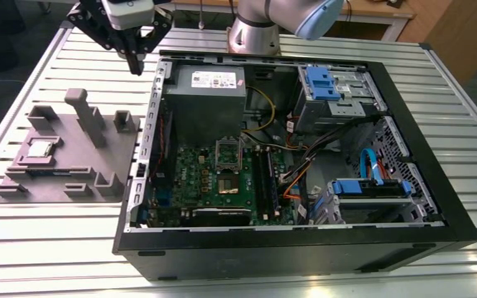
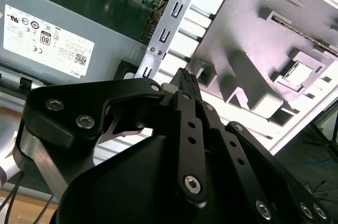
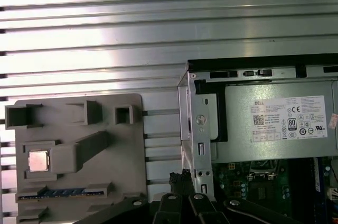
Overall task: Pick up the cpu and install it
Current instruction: 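Reach for the cpu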
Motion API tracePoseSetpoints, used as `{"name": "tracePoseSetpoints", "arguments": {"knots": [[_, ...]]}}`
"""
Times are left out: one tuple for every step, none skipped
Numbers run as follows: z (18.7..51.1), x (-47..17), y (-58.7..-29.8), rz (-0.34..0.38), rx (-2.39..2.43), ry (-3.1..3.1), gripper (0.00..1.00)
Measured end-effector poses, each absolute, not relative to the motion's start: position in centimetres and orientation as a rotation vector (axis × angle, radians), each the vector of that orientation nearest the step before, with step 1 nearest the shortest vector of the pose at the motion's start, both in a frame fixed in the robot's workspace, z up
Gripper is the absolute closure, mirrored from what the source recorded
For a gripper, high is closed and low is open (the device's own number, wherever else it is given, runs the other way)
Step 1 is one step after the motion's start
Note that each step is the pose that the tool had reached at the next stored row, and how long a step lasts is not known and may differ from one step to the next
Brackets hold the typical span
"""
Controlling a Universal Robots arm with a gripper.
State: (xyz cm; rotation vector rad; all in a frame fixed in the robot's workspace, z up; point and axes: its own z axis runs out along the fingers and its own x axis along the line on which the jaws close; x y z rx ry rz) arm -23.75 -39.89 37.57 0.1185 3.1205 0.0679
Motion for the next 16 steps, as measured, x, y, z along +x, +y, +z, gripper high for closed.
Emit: {"name": "tracePoseSetpoints", "arguments": {"knots": [[37.6,-23.8,-39.9,0.068,0.118,3.120,0.90],[37.6,-23.8,-39.9,0.068,0.119,3.120,0.90],[37.6,-23.8,-39.9,0.068,0.118,3.120,0.90],[37.6,-23.8,-39.9,0.068,0.119,3.120,0.90],[37.6,-23.8,-39.9,0.068,0.119,3.120,0.90],[37.5,-24.2,-39.9,0.068,0.119,3.120,0.90],[37.4,-24.6,-39.9,0.068,0.119,3.120,0.90],[37.4,-24.6,-39.9,0.068,0.119,3.120,0.90],[37.4,-24.6,-39.9,0.068,0.119,3.120,0.90],[37.4,-24.6,-39.9,0.068,0.119,3.120,0.90],[37.4,-24.7,-39.9,0.068,0.119,3.120,0.90],[37.4,-24.7,-39.9,0.068,0.119,3.120,0.90],[37.4,-24.8,-39.9,0.068,0.119,3.121,0.90],[37.4,-24.8,-39.9,0.068,0.119,3.120,0.90],[37.4,-24.9,-39.9,0.068,0.119,3.120,0.90],[37.4,-24.9,-39.9,0.068,0.119,3.121,0.90]]}}
